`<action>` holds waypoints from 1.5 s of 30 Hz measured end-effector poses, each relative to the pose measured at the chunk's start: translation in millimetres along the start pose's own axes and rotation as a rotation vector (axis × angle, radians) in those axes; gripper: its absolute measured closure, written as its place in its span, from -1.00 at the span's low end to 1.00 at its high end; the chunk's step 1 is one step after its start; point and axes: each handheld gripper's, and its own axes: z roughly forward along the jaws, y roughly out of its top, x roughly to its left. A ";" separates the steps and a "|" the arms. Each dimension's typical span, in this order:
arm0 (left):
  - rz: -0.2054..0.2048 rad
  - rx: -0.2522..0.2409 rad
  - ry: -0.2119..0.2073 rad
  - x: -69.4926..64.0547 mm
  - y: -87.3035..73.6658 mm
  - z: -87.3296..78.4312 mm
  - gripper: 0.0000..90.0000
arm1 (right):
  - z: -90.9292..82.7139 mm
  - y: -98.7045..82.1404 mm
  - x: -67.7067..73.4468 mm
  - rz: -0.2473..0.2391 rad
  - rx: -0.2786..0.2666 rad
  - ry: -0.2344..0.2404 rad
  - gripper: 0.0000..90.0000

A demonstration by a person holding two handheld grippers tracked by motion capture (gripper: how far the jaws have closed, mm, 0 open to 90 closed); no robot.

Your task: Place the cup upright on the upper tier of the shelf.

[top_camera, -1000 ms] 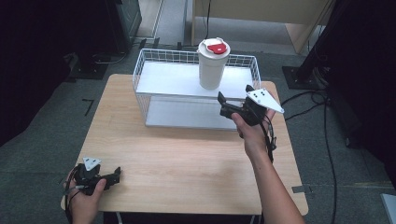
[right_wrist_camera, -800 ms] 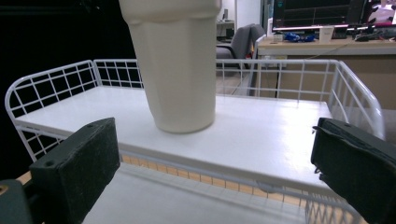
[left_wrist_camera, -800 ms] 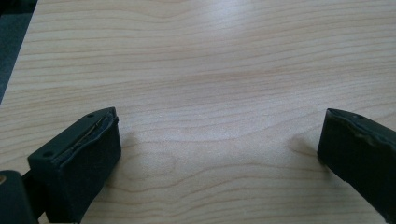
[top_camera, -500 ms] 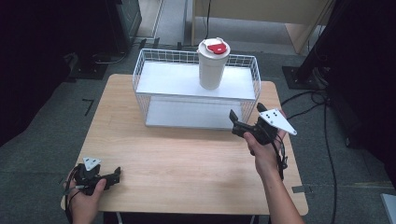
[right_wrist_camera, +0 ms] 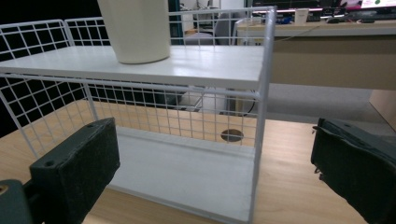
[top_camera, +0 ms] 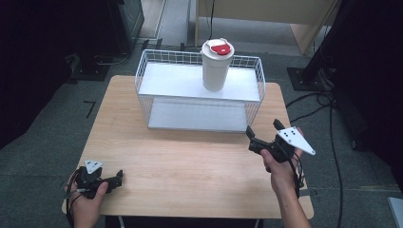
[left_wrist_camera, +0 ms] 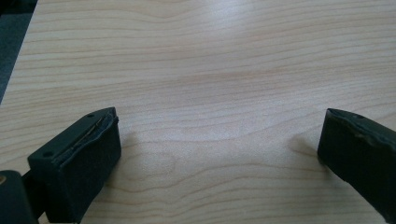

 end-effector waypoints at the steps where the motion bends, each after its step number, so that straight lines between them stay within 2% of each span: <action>1: 0.000 0.000 0.000 0.0 0.0 0.0 -1.00 | 0.0 0.0 0.0 0.000 0.000 0.000 -0.97; 12: 0.001 0.002 -0.001 0.1 0.1 -0.2 -1.00 | -14.3 -32.4 -19.0 0.031 0.049 -0.041 -0.97; 18: -0.002 0.000 0.000 -0.1 0.0 0.0 -1.00 | -23.9 -54.7 -34.5 0.054 0.079 -0.093 -0.97; 24: 0.000 0.001 -0.001 0.0 0.0 -0.1 -1.00 | -27.9 -73.5 -44.4 0.055 0.120 -0.116 -0.97; 25: 0.000 0.001 0.000 -0.1 0.0 -0.1 -1.00 | -31.2 -82.6 -48.4 0.061 0.142 -0.126 -0.97; 28: 0.001 0.001 0.000 0.0 0.0 -0.1 -1.00 | -34.5 -88.9 -51.5 0.075 0.156 -0.129 -0.97; 33: -0.001 0.000 -0.001 -0.1 0.0 -0.1 -1.00 | -47.8 -106.8 -61.9 0.084 0.211 -0.157 -0.97; 39: 0.001 0.001 0.000 0.0 0.0 -0.1 -1.00 | -57.4 -113.8 -70.2 0.083 0.260 -0.163 -0.97; 40: 0.001 0.001 0.000 0.1 0.1 -0.1 -1.00 | -60.0 -117.5 -74.0 0.084 0.286 -0.170 -0.97; 41: 0.000 0.000 0.000 0.0 0.1 -0.1 -1.00 | -60.0 -117.5 -74.0 0.084 0.286 -0.170 -0.97; 44: 0.000 0.001 0.000 0.0 0.0 -0.1 -1.00 | -61.2 -125.5 -78.0 0.069 0.357 -0.181 -0.97; 45: 0.000 0.001 0.000 0.0 0.0 -0.1 -1.00 | -61.2 -125.5 -78.0 0.069 0.357 -0.181 -0.97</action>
